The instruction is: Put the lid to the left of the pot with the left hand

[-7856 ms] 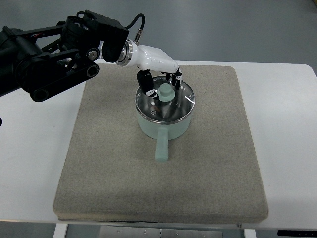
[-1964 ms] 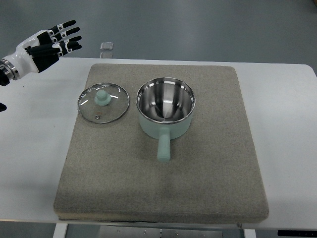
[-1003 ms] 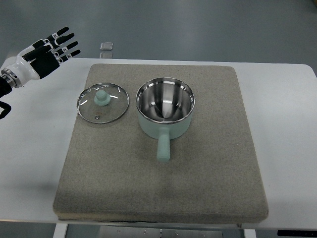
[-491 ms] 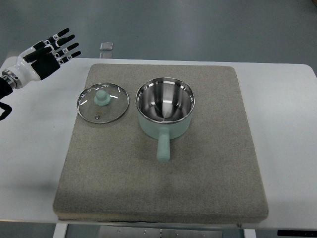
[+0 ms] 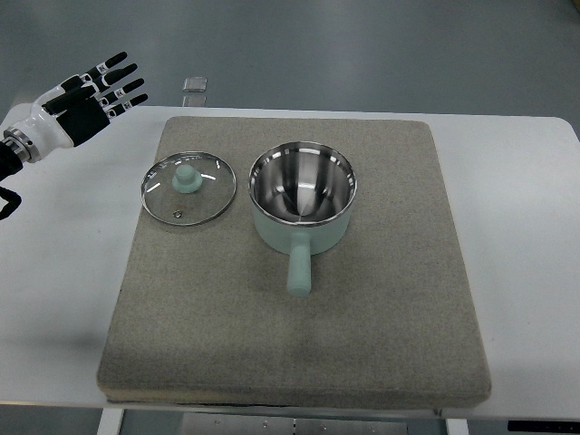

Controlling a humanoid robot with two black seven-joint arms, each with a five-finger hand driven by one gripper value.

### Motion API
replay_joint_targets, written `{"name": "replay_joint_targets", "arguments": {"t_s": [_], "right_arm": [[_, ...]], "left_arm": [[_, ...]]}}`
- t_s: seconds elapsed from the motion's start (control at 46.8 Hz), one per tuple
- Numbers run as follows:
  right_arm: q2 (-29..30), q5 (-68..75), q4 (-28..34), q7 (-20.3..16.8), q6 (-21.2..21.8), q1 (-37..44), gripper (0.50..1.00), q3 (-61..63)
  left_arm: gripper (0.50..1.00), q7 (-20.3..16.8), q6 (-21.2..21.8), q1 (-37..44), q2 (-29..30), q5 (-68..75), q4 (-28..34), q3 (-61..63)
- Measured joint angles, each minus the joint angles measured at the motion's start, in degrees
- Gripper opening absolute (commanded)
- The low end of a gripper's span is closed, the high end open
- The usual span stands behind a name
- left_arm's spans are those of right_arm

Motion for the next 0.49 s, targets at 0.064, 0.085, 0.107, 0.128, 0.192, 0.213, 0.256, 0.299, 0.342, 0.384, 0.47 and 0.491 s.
{"name": "replay_joint_targets", "arguments": {"t_s": [0.064, 0.085, 0.107, 0.128, 0.192, 0.213, 0.256, 0.299, 0.342, 0.384, 0.47, 0.491], "right_arm": [[0.0, 0.0, 0.0, 0.0, 0.0, 0.01, 0.921, -0.08], [0.0, 0.0, 0.0, 0.01, -0.03, 0.0, 0.921, -0.16], [0.0, 0.0, 0.0, 0.01, -0.05, 0.0, 0.921, -0.19], [0.0, 0.0, 0.0, 0.01, -0.07, 0.0, 0.921, -0.22], [0.0, -0.03, 0.01, 0.07, -0.16, 0.07, 0.921, -0.22], [0.0, -0.04, 0.01, 0.12, -0.17, 0.08, 0.921, -0.21], [0.0, -0.05, 0.01, 0.16, -0.18, 0.08, 0.921, -0.15], [0.0, -0.05, 0.01, 0.24, -0.18, 0.08, 0.921, 0.03], [0.0, -0.05, 0.01, 0.31, -0.17, 0.09, 0.921, 0.16], [0.0, -0.04, 0.01, 0.36, -0.13, 0.09, 0.921, 0.18], [0.0, -0.03, 0.01, 0.44, -0.03, 0.09, 0.921, 0.04], [0.0, -0.03, 0.02, 0.44, -0.02, 0.09, 0.921, 0.0]], "left_arm": [[0.996, 0.0, 0.0, 0.0, 0.0, 0.0, 0.0, -0.04], [0.996, 0.0, 0.0, 0.0, 0.0, 0.0, 0.0, -0.05], [0.996, 0.0, 0.0, 0.0, 0.0, 0.0, 0.0, -0.06], [0.996, 0.0, 0.0, 0.0, -0.01, 0.0, 0.0, -0.06], [0.996, 0.0, 0.0, 0.0, -0.07, 0.0, 0.0, -0.07], [0.996, 0.0, 0.0, 0.0, -0.08, 0.0, 0.0, -0.07], [0.996, 0.0, 0.0, 0.0, -0.09, 0.0, 0.0, -0.08], [0.996, 0.0, 0.0, 0.0, -0.1, 0.0, 0.0, -0.08], [0.996, 0.0, 0.0, 0.0, -0.1, 0.0, 0.0, -0.08], [0.996, 0.0, 0.0, 0.0, -0.11, 0.0, 0.0, -0.08], [0.996, 0.0, 0.0, 0.0, -0.1, 0.01, 0.0, -0.08], [0.996, 0.0, 0.0, 0.0, -0.1, 0.01, 0.0, -0.08]]}}
